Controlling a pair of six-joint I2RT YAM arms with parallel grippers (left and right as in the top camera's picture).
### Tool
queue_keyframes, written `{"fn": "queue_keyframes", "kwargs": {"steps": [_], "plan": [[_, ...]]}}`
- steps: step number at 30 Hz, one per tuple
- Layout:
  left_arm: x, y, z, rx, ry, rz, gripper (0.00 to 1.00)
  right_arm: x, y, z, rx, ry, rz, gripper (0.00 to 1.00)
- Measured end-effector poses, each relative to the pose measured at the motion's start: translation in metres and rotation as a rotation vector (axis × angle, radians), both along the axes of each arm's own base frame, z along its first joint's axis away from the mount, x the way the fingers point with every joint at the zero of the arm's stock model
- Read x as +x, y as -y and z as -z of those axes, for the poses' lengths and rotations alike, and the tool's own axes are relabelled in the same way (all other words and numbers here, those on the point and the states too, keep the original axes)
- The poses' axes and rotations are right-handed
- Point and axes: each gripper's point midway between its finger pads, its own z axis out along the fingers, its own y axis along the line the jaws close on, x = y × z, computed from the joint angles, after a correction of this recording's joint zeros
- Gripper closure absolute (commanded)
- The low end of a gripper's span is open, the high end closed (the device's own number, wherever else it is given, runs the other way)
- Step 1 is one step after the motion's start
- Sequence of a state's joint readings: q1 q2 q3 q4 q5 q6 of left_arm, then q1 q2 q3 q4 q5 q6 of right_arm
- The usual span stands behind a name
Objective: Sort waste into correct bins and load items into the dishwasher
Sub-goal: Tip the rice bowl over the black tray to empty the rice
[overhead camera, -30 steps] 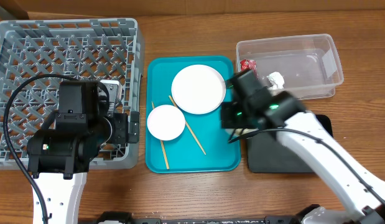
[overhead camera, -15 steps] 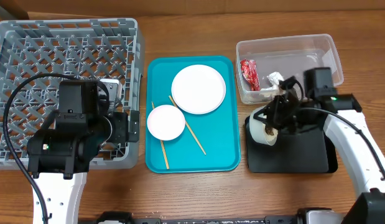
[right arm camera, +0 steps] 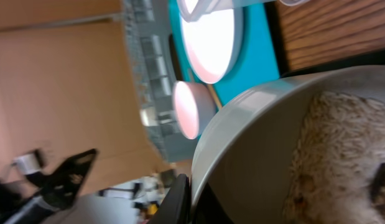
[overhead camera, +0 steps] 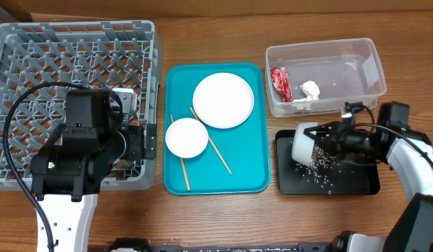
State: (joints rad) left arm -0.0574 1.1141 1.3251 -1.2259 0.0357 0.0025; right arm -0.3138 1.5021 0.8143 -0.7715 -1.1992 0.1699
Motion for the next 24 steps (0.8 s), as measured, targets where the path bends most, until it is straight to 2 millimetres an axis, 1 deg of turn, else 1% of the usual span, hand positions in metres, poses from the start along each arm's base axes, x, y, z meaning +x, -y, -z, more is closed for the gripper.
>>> {"fn": "queue_keyframes", "kwargs": {"steps": [4, 9, 14, 21, 24], "plan": [[0.000, 0.000, 0.000, 0.000, 0.000, 0.000, 0.00, -0.005, 0.013, -0.007, 0.142, 0.004, 0.063, 0.96], [0.000, 0.000, 0.000, 0.000, 0.000, 0.000, 0.00, -0.009, 0.027, -0.020, 0.270, 0.021, 0.127, 0.96], [0.000, 0.000, 0.000, 0.000, 0.000, 0.000, 0.00, -0.008, 0.041, -0.029, 0.325, 0.034, 0.175, 0.96], [0.000, 0.000, 0.000, 0.000, 0.000, 0.000, 0.00, -0.008, 0.053, -0.032, 0.363, 0.009, 0.228, 0.96], [0.000, 0.000, 0.000, 0.000, 0.000, 0.000, 0.00, -0.008, 0.055, -0.032, 0.375, -0.009, 0.241, 0.96]]}}
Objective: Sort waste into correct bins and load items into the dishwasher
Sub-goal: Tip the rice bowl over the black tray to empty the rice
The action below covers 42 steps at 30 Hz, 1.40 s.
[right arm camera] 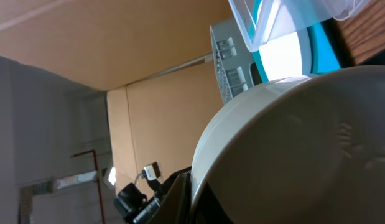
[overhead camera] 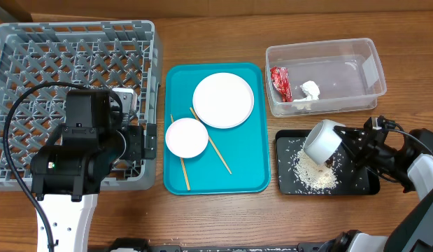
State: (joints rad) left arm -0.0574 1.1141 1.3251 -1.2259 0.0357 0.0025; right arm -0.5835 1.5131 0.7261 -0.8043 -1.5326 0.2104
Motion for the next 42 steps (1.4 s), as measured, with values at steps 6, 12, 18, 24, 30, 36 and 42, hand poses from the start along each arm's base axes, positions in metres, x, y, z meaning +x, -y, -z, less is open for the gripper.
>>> {"fn": "queue_keyframes", "kwargs": {"steps": [6, 12, 18, 24, 30, 36, 42], "plan": [[0.000, 0.000, 0.000, 0.000, -0.001, 0.000, 0.00, 0.000, 0.001, 0.000, 0.023, -0.030, 0.004, 0.96], [0.000, 0.000, 0.000, 0.000, 0.000, 0.000, 0.00, 0.001, 0.001, 0.000, 0.024, -0.031, 0.005, 0.96], [0.000, 0.000, 0.000, 0.000, 0.000, 0.000, 0.00, 0.000, 0.002, 0.003, 0.012, -0.052, 0.006, 0.96], [0.000, 0.000, 0.000, 0.000, 0.000, 0.000, 0.00, 0.002, 0.002, 0.005, -0.012, -0.029, 0.006, 0.96], [0.000, 0.000, 0.000, 0.000, 0.000, 0.000, 0.00, 0.002, 0.002, 0.010, -0.060, -0.018, 0.002, 0.96], [0.000, 0.000, 0.000, 0.000, 0.000, 0.000, 0.00, 0.002, 0.002, 0.017, -0.100, -0.031, 0.003, 0.96], [0.000, 0.000, 0.000, 0.000, 0.000, 0.000, 0.00, 0.000, -0.020, 0.006, -0.124, 0.143, -0.081, 0.96]]}}
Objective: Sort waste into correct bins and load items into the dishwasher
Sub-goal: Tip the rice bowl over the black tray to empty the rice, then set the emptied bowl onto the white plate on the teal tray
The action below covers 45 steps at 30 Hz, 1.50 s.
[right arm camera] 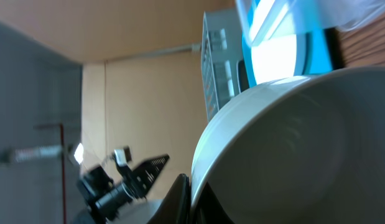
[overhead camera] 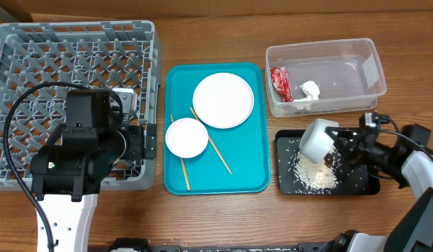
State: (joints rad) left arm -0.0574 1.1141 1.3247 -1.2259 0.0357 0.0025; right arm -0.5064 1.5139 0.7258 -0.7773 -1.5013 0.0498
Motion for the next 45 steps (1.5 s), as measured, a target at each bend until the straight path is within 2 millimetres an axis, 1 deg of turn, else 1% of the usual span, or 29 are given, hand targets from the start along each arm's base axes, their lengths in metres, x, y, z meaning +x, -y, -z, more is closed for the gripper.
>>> {"fn": "queue_keyframes", "kwargs": {"steps": [3, 6, 9, 12, 14, 16, 17, 20, 22, 25, 28, 30, 31, 32, 35, 37, 40, 44, 45], "plan": [[0.000, 0.000, 0.000, 0.000, 0.000, 0.000, 0.00, -0.002, -0.010, 0.005, -0.037, 0.000, -0.035, 0.96], [0.000, 0.000, 0.000, 0.000, 0.000, 0.000, 0.00, -0.004, -0.020, 0.019, -0.117, -0.024, -0.077, 0.96], [0.000, 0.000, 0.000, 0.000, 0.000, 0.000, 0.00, -0.011, -0.036, 0.023, -0.206, -0.049, -0.147, 0.96], [0.000, 0.000, 0.000, 0.000, 0.001, 0.000, 0.00, -0.012, -0.048, 0.015, -0.346, -0.040, -0.218, 0.96], [0.000, 0.000, 0.000, 0.000, 0.000, 0.000, 0.00, -0.006, -0.053, 0.000, -0.496, 0.007, -0.260, 0.96], [0.001, 0.000, -0.001, 0.000, 0.005, 0.000, 0.00, -0.005, -0.057, -0.008, -0.621, 0.013, -0.300, 0.96], [0.002, 0.000, -0.001, -0.001, 0.008, 0.000, 0.00, -0.002, -0.062, -0.013, -0.712, 0.043, -0.329, 0.96], [0.003, 0.000, -0.001, -0.001, 0.011, 0.000, 0.00, 0.005, -0.077, -0.023, -0.879, 0.130, -0.383, 0.96], [0.003, 0.000, -0.001, -0.001, 0.011, 0.000, 0.00, 0.009, -0.088, -0.025, -0.981, 0.194, -0.414, 0.96], [0.003, 0.000, -0.002, -0.001, 0.012, 0.000, 0.00, 0.016, -0.105, -0.022, -1.100, 0.290, -0.439, 0.96], [0.003, 0.000, -0.002, -0.001, 0.013, 0.000, 0.00, 0.032, -0.129, -0.029, -1.198, 0.441, -0.416, 0.96], [0.003, 0.000, -0.002, -0.001, 0.014, 0.000, 0.00, 0.048, -0.155, -0.037, -1.252, 0.570, -0.379, 0.96], [0.003, 0.000, -0.002, -0.001, 0.013, -0.001, 0.00, 0.051, -0.159, -0.038, -1.258, 0.590, -0.373, 0.96], [0.003, 0.000, -0.002, -0.001, 0.014, -0.001, 0.00, 0.057, -0.171, -0.039, -1.270, 0.633, -0.362, 0.96], [0.003, 0.000, -0.002, -0.003, 0.013, -0.004, 0.00, 0.068, -0.197, -0.030, -1.288, 0.703, -0.365, 0.96], [0.003, 0.000, -0.002, -0.003, 0.013, -0.004, 0.00, 0.076, -0.214, -0.016, -1.297, 0.729, -0.380, 0.96], [0.003, 0.000, -0.002, -0.003, 0.013, -0.004, 0.00, 0.084, -0.234, 0.014, -1.311, 0.733, -0.418, 0.96], [0.003, 0.000, -0.002, -0.005, 0.013, -0.007, 0.00, 0.096, -0.252, 0.054, -1.321, 0.727, -0.448, 0.96], [0.003, 0.000, -0.002, -0.007, 0.013, -0.009, 0.00, 0.097, -0.255, 0.063, -1.323, 0.723, -0.457, 0.88]]}}
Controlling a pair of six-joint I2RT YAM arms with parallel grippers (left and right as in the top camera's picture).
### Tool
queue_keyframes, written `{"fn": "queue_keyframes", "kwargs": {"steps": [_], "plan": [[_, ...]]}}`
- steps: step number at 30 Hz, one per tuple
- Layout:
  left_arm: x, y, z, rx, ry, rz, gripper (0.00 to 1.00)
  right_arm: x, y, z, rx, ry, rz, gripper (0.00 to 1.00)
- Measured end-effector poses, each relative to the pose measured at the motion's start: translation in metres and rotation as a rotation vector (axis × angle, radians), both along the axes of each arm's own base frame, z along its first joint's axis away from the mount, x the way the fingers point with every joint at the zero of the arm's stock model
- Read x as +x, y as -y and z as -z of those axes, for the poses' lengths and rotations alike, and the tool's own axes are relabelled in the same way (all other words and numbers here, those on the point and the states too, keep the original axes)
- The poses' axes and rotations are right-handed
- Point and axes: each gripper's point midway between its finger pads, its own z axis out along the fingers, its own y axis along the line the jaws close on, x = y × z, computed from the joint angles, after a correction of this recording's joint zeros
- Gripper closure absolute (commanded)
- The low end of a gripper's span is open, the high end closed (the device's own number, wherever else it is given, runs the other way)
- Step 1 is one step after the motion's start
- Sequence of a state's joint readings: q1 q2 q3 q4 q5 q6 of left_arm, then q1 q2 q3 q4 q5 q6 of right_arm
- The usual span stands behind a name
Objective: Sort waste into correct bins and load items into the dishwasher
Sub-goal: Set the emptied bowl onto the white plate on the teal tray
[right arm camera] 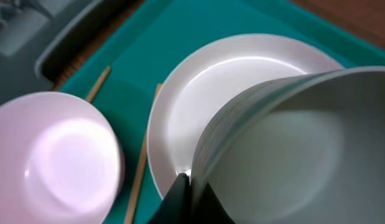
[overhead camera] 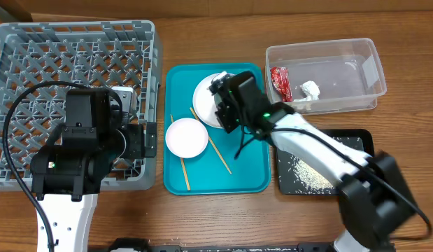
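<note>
My right gripper is shut on the rim of an empty white cup. It holds the cup over the white plate on the teal tray. Overhead, the right gripper covers part of the plate. A small white bowl and chopsticks lie on the tray beside it. The grey dish rack fills the left side. My left gripper rests at the rack's right edge, its jaws not readable.
A black tray with spilled rice sits at the right. Behind it stands a clear bin holding a red wrapper and a white tissue.
My right gripper was over the black tray with the cup tipped; now it is to the left, holding the cup over the plate on the teal tray. The left arm is unmoved.
The cup was tipped on its side over the black tray, rice inside and falling. Then it was upended, its inside empty, with a rice pile in the tray. It stayed there tipped, and now sits in my right gripper above the teal tray.
</note>
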State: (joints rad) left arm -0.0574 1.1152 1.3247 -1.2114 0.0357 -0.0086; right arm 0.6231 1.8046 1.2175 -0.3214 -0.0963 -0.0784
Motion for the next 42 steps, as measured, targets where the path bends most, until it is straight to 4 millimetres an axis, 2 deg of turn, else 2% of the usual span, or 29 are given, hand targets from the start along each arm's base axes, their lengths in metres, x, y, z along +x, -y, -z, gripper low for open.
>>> {"fn": "queue_keyframes", "kwargs": {"steps": [1, 3, 4, 6, 9, 11, 16, 19, 21, 25, 29, 32, 34, 40, 42], "plan": [[0.000, 0.000, 0.000, 0.000, 0.000, -0.001, 0.00, 0.002, -0.002, 0.015, -0.012, -0.017, 0.000, 0.84], [0.000, 0.000, 0.000, -0.001, 0.000, -0.001, 0.00, 0.002, -0.002, 0.028, -0.026, -0.036, -0.001, 0.76], [0.000, 0.000, 0.000, -0.002, 0.000, -0.003, 0.00, 0.002, -0.001, 0.029, -0.028, -0.039, 0.000, 0.63], [0.000, 0.000, 0.000, -0.005, 0.000, -0.008, 0.00, -0.004, 0.002, 0.030, -0.049, -0.067, -0.002, 0.47], [0.000, 0.000, 0.000, -0.006, 0.000, -0.010, 0.00, -0.018, 0.009, 0.024, -0.085, -0.143, -0.014, 0.38], [0.000, 0.000, 0.000, -0.006, -0.001, -0.010, 0.00, -0.025, 0.006, 0.007, -0.065, -0.169, -0.031, 0.31], [0.000, 0.000, 0.000, -0.006, -0.001, -0.010, 0.00, -0.037, -0.010, -0.047, 0.095, -0.203, -0.039, 0.30], [0.000, 0.000, 0.000, -0.006, -0.001, -0.010, 0.00, -0.048, -0.017, -0.051, 0.163, -0.284, -0.008, 0.36], [0.000, 0.000, 0.000, -0.007, -0.001, -0.010, 0.00, -0.053, -0.018, -0.046, 0.175, -0.321, 0.016, 0.37], [0.000, 0.000, 0.000, -0.006, -0.002, -0.010, 0.00, -0.062, -0.022, -0.024, 0.165, -0.406, 0.074, 0.41], [0.000, 0.000, 0.000, -0.007, -0.001, -0.010, 0.00, -0.068, -0.024, 0.011, 0.121, -0.488, 0.116, 0.42], [0.000, 0.000, 0.000, -0.006, -0.002, -0.010, 0.00, -0.069, -0.024, 0.030, 0.097, -0.522, 0.137, 0.49], [0.000, 0.000, 0.000, -0.006, -0.002, -0.010, 0.00, -0.070, -0.023, 0.039, 0.082, -0.544, 0.150, 0.50], [0.002, 0.003, -0.001, -0.023, 0.006, -0.004, 0.00, -0.076, -0.013, 0.047, 0.048, -0.590, 0.178, 0.47], [0.004, 0.007, -0.002, -0.044, 0.014, 0.008, 0.00, -0.074, -0.001, 0.046, 0.040, -0.602, 0.206, 0.46]]}}
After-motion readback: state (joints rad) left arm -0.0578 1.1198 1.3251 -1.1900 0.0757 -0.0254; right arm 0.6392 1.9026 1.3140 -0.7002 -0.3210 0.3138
